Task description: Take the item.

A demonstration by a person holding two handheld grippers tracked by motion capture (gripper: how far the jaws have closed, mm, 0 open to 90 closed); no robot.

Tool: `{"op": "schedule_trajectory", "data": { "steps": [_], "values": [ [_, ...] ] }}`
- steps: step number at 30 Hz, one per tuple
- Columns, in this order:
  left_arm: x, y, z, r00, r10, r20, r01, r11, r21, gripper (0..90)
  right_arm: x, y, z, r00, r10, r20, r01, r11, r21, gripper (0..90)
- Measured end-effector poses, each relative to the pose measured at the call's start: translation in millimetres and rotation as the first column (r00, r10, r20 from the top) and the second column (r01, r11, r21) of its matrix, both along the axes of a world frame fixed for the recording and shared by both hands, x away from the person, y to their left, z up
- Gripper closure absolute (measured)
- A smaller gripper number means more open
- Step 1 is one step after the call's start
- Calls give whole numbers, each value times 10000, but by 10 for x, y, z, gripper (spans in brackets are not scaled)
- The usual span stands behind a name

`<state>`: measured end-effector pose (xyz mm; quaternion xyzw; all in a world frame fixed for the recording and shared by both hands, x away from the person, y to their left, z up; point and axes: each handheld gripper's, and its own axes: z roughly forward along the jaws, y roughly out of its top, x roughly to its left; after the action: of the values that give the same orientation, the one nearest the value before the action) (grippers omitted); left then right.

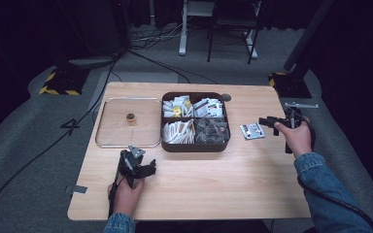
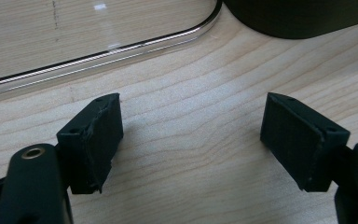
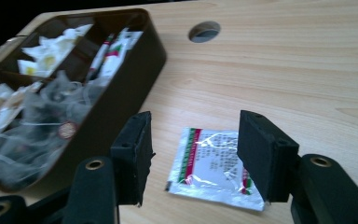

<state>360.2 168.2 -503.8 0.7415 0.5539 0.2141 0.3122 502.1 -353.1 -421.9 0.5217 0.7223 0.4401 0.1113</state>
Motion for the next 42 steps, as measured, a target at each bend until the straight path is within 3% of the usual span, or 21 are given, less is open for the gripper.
{"op": "schedule_trajectory", "data": {
  "steps": [8, 18, 32, 42],
  "values": [
    [2, -1, 0, 10000, 1, -15, -1, 10000, -9, 214, -289, 56, 195, 9959, 776, 463, -781, 9969, 101, 458],
    [2, -1, 0, 10000, 2, -16, -2, 10000, -9, 214, -672, 248, 246, 9794, 1880, 743, -1855, 9818, -397, 440],
    [2, -1, 0, 10000, 4, -14, -4, 10000, -5, 214, -1013, 562, -120, 9513, 2994, 740, -2870, 9473, -1423, 393],
    [2, -1, 1, 10000, 3, -14, -3, 10000, -5, 214, -1108, 648, -479, 9488, 3107, 571, -2995, 9421, -1507, 388]
  ]
}}
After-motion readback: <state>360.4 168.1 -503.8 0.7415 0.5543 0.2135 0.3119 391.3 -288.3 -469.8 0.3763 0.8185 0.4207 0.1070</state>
